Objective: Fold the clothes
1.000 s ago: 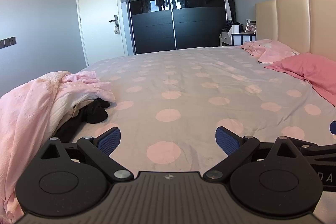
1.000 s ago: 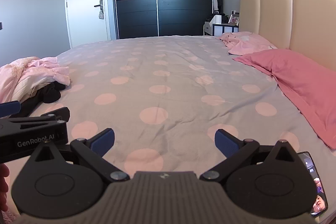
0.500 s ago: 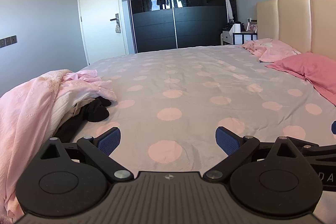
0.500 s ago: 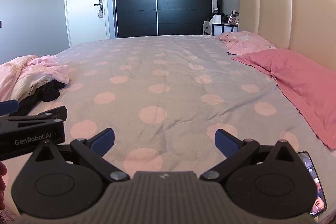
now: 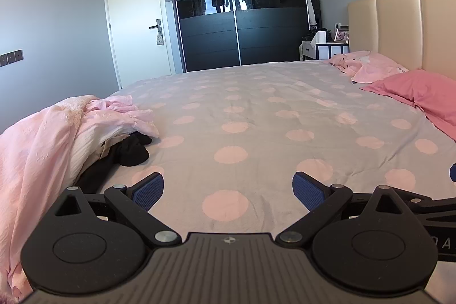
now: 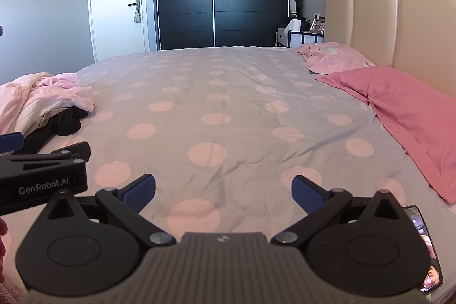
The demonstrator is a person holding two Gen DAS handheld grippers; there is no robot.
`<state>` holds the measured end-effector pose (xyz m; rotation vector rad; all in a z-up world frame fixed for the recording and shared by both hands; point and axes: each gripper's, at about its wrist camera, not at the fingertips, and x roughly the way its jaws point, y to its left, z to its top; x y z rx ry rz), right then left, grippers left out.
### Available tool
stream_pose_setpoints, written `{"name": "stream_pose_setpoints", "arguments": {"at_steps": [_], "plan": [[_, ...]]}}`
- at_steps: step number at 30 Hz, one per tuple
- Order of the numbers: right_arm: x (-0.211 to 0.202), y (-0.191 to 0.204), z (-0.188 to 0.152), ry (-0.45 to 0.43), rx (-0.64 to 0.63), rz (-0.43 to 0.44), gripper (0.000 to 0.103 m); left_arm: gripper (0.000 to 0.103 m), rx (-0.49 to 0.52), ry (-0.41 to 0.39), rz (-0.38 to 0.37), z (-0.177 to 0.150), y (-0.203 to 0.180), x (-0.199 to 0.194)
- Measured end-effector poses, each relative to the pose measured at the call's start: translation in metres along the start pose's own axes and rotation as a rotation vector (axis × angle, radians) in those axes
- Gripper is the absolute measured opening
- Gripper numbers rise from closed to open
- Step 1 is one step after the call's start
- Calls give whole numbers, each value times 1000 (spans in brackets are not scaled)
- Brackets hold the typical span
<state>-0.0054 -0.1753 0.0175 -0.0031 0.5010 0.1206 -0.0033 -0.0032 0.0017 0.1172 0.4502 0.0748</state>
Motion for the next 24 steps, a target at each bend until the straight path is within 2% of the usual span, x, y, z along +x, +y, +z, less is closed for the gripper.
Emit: {"name": "stream_pose_setpoints", "arguments": {"at_steps": [18, 21, 23, 24], "plan": [[0, 3, -2, 6, -25, -2, 102, 98, -14, 28, 0, -1, 12, 1], [1, 3, -3, 9, -39, -2, 102, 93, -40, 28, 46, 0, 28, 4], [3, 2, -4, 17, -45, -5, 102, 87, -73, 44, 79, 2, 48, 9], [5, 1, -5, 22, -46, -6, 103, 80, -82, 50, 100, 4, 58, 12]]}}
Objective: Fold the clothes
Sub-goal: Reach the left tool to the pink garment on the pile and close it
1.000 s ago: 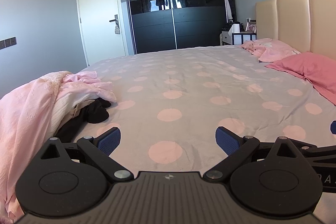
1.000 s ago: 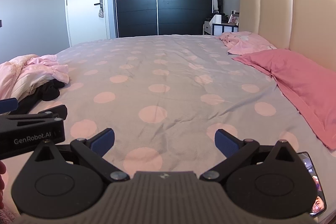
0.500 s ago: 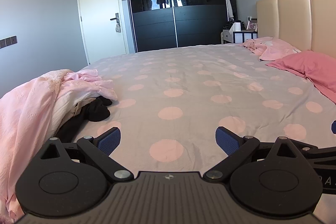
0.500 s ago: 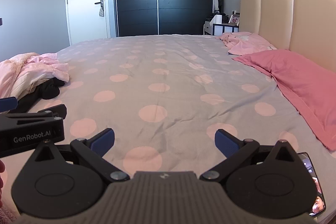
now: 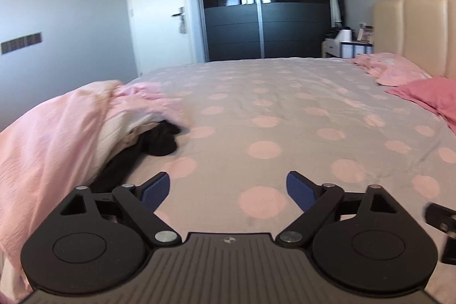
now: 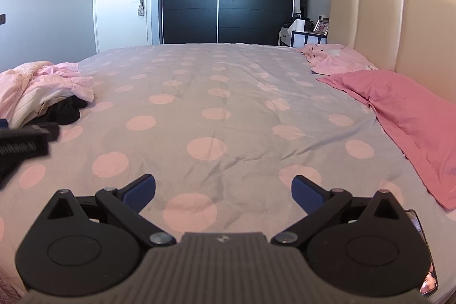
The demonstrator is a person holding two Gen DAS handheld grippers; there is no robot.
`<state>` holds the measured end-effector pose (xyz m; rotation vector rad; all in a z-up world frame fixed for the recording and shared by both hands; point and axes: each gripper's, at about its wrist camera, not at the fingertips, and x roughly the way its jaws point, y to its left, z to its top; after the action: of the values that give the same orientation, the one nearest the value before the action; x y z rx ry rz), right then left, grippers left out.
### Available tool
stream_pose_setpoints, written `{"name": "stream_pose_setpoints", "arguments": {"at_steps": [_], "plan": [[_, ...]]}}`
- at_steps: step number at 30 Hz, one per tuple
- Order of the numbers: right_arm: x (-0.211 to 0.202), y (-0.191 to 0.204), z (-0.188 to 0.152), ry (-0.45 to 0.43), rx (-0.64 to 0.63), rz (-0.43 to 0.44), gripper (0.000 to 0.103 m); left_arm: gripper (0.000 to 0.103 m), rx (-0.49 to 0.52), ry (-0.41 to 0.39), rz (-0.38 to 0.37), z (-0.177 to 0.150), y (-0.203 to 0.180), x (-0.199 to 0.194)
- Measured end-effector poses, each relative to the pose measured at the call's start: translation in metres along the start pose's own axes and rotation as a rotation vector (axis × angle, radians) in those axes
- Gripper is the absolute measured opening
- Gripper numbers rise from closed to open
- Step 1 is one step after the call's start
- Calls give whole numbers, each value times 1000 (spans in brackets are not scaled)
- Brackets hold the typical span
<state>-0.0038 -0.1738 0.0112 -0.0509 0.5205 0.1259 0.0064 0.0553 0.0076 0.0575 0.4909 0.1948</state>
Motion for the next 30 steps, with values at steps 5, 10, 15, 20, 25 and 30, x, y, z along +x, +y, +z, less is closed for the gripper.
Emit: {"name": "stream_pose_setpoints", "arguments": {"at_steps": [5, 10, 15, 20, 25, 30], "plan": [[10, 0, -1, 23, 4, 3, 103, 73, 9, 1, 156, 13, 59, 22], [22, 10, -1, 54, -3, 28, 103, 70, 8, 1, 337, 22, 127, 54], [34, 28, -7, 85, -65, 70, 103, 70, -16, 46, 433, 18, 171, 88], [46, 36, -7, 112, -63, 76, 103, 60, 23, 66, 375, 11, 180, 111], [56, 40, -9, 148, -78, 67, 103, 15, 41, 91, 302, 11, 183, 123], [62, 39, -11, 167, -74, 51, 103, 0, 30, 71, 267, 19, 190, 115]]}}
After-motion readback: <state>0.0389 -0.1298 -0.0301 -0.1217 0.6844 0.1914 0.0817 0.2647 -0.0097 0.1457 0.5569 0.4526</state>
